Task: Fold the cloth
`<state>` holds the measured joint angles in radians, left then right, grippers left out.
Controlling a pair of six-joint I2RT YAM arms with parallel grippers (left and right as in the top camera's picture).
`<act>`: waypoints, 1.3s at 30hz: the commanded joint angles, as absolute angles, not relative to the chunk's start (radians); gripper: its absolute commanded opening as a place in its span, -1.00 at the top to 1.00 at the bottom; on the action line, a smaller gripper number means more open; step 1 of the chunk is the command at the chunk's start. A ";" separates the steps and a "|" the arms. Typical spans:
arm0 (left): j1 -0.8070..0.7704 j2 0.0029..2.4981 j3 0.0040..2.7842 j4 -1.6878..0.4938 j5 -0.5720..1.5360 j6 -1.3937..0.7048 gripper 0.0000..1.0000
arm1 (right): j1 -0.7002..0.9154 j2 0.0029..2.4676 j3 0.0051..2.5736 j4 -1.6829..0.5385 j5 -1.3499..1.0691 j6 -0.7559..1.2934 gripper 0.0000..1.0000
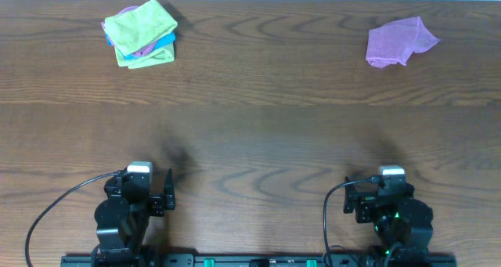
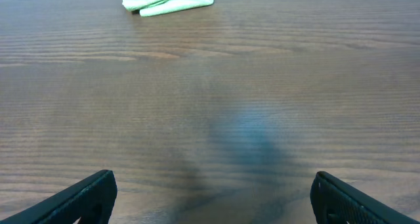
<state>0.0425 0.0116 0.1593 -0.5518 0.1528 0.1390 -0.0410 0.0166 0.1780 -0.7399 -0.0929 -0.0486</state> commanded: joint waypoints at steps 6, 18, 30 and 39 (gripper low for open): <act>0.037 0.004 0.149 -0.550 0.149 0.157 -0.91 | -0.036 0.005 0.163 -0.741 -0.083 -0.061 -0.99; 0.037 0.004 0.149 -0.550 0.149 0.157 -0.91 | -0.036 0.005 0.163 -0.741 -0.082 -0.061 -0.99; 0.037 0.004 0.149 -0.550 0.149 0.157 -0.91 | -0.036 0.005 0.163 -0.741 -0.082 -0.061 -0.99; 0.037 0.004 0.149 -0.550 0.149 0.157 -0.91 | -0.049 0.023 0.175 -0.718 -0.075 -0.036 -0.99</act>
<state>0.0429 0.0120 0.1593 -0.5518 0.1528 0.1390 -0.0410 0.0174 0.1780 -0.7284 -0.0925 -0.0479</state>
